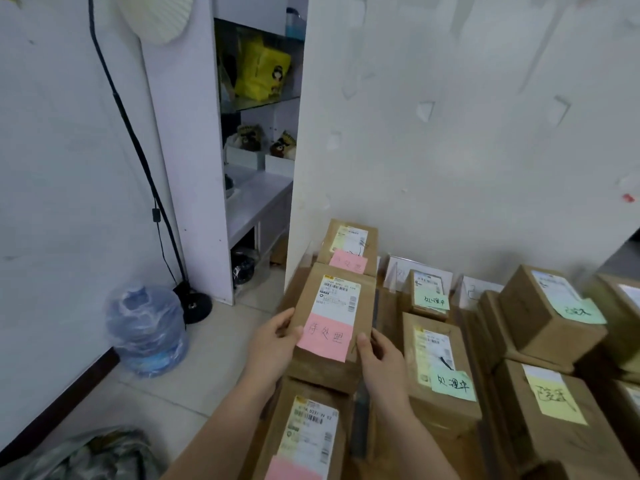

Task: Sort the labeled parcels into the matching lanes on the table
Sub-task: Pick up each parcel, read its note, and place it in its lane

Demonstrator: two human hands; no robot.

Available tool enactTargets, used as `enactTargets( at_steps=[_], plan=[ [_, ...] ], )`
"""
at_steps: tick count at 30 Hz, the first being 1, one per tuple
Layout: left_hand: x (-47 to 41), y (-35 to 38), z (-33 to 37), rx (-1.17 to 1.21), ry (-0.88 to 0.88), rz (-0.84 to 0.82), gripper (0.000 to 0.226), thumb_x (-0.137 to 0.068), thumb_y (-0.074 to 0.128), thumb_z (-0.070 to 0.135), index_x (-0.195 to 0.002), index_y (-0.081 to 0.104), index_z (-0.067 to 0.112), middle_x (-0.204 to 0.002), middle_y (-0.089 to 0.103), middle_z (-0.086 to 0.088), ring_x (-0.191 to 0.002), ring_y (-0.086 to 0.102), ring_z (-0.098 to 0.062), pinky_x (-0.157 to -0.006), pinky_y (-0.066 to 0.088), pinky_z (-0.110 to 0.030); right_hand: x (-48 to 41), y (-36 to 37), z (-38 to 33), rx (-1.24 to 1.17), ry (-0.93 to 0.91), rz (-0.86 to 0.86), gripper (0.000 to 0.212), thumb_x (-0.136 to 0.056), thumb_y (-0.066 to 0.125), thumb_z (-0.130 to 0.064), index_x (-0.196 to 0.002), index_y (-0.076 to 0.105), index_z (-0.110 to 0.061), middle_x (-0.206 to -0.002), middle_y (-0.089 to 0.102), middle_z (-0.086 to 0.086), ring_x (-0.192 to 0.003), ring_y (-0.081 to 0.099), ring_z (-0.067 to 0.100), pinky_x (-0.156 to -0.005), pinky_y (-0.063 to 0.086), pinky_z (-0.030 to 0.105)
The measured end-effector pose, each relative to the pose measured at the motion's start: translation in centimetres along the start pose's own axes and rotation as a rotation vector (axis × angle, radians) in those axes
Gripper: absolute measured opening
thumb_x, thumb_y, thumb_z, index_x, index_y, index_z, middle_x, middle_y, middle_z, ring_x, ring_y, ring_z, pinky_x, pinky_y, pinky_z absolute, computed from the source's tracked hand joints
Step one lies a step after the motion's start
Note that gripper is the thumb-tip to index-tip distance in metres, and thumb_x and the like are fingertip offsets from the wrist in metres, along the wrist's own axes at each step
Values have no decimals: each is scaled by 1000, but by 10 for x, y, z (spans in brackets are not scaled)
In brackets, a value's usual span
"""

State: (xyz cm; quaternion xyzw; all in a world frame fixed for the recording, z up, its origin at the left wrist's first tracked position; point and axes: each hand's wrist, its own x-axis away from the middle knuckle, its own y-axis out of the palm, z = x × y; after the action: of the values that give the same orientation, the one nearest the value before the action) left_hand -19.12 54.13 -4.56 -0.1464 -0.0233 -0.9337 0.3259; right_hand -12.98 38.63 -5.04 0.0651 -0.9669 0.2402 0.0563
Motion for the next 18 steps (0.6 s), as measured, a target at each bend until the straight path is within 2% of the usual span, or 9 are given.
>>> enactTargets(
  at_steps=[2,6,9,12,15,18],
  plan=[
    [-3,-1,1,-27,15,-7,44,-95,59,15,-137,52,24,-111,63,6,-105,63,-17,-86,57,-40,-1,2,-2,13,-3,8,53,-98,53,-43,-146,45,-20,-142,55,0,-132,48,19,-107,44,44],
    [-5,-2,2,-102,59,-36,45,-95,59,20,-138,49,25,-126,60,3,-114,58,-18,-93,53,-44,1,3,-4,45,-16,1,50,-100,50,-39,-146,44,-19,-140,56,0,-131,49,19,-103,43,37],
    [-8,-2,4,-225,118,-24,45,-96,56,22,-141,46,23,-136,54,2,-122,53,-18,-98,50,-42,0,0,-7,95,-39,-26,49,-101,47,-38,-146,43,-20,-139,57,-1,-129,51,17,-99,44,33],
    [-11,-1,13,-414,231,-17,46,-97,55,23,-142,45,22,-140,49,0,-125,48,-16,-101,46,-35,0,-5,-10,159,-64,-37,52,-100,48,-43,-149,38,-26,-141,54,-4,-129,51,16,-103,46,36],
    [-8,7,30,-644,380,-21,43,-97,55,22,-139,48,21,-138,50,1,-125,48,-17,-98,44,-34,2,-20,-13,227,-104,-27,57,-98,48,-48,-150,34,-28,-149,47,-4,-135,45,17,-109,43,44],
    [1,22,51,-903,511,-32,40,-98,52,28,-138,49,25,-138,50,3,-125,46,-17,-100,41,-36,2,-44,-16,324,-159,-6,57,-99,48,-46,-151,34,-27,-153,42,-5,-140,40,17,-111,38,39]
  ],
)
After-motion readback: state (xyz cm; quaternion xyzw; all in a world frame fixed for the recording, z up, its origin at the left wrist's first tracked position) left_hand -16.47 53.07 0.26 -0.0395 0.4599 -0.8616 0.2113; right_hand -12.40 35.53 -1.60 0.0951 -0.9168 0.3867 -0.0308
